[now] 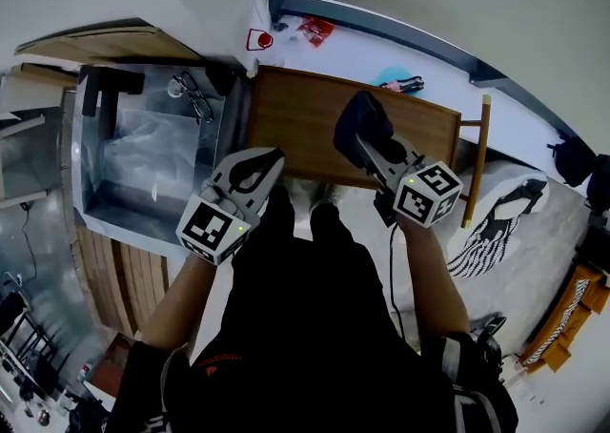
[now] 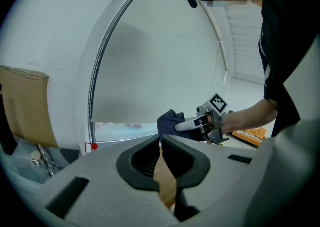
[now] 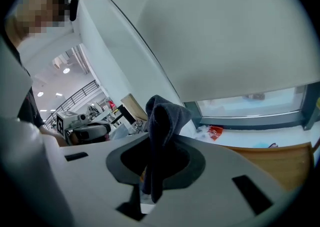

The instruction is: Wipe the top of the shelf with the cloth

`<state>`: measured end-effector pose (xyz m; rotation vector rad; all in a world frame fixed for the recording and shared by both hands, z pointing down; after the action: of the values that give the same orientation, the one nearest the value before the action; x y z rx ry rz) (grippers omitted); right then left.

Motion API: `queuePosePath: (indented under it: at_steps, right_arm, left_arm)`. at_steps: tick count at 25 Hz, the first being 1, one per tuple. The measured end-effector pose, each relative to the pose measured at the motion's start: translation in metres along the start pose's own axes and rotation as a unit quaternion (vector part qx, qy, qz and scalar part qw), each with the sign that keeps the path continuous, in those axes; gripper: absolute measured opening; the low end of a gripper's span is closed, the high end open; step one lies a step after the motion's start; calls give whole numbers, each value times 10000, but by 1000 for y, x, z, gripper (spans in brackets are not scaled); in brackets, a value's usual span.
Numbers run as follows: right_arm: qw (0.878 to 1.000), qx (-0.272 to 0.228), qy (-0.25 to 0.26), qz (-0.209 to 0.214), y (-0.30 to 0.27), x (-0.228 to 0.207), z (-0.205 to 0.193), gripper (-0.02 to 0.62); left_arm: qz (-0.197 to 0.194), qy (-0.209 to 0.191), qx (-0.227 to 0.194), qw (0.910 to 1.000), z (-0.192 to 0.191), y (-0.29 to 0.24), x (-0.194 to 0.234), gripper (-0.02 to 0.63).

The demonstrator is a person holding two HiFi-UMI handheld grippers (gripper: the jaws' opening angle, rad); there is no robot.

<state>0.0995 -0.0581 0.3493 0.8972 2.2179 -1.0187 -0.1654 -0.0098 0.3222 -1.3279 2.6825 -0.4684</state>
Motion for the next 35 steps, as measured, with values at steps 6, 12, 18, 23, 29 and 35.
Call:
queuePosePath:
  at_steps: [6, 12, 18, 23, 29, 35]
  right_arm:
    - [9987, 496, 71, 34, -76, -7, -3, 51]
    - [9953, 958, 134, 91, -143, -19, -9, 51]
    - [9921, 1250, 42, 99, -186, -29, -21, 51]
    - [9898, 1416, -140, 50, -224, -41, -31, 51]
    - [9862, 1623, -322, -3, -265, -48, -42, 51]
    - [9818, 1829, -326, -389, -292, -66, -52, 51]
  left_arm:
    - [197, 227, 115, 9995, -9, 18, 21, 32]
    - [278, 350, 211, 9988, -25, 24, 35, 32]
    - [384, 519, 248, 9976, -34, 32, 43, 32]
    - [340, 606, 341, 9970, -45, 33, 47, 32]
    - [311, 771, 413, 9957, -53, 36, 51, 32]
    - [271, 877, 546, 9943, -61, 38, 51, 32]
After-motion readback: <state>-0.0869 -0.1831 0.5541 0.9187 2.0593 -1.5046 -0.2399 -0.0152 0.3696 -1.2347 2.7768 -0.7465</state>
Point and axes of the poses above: the fingertips, and each gripper's own axes: y backward along the fingers, x to its left, z out of its top, the point moved 9 cm from there along y, backward along the fingers, and after that the axes turned 14 degrees about -y, right-handed, at the moved point
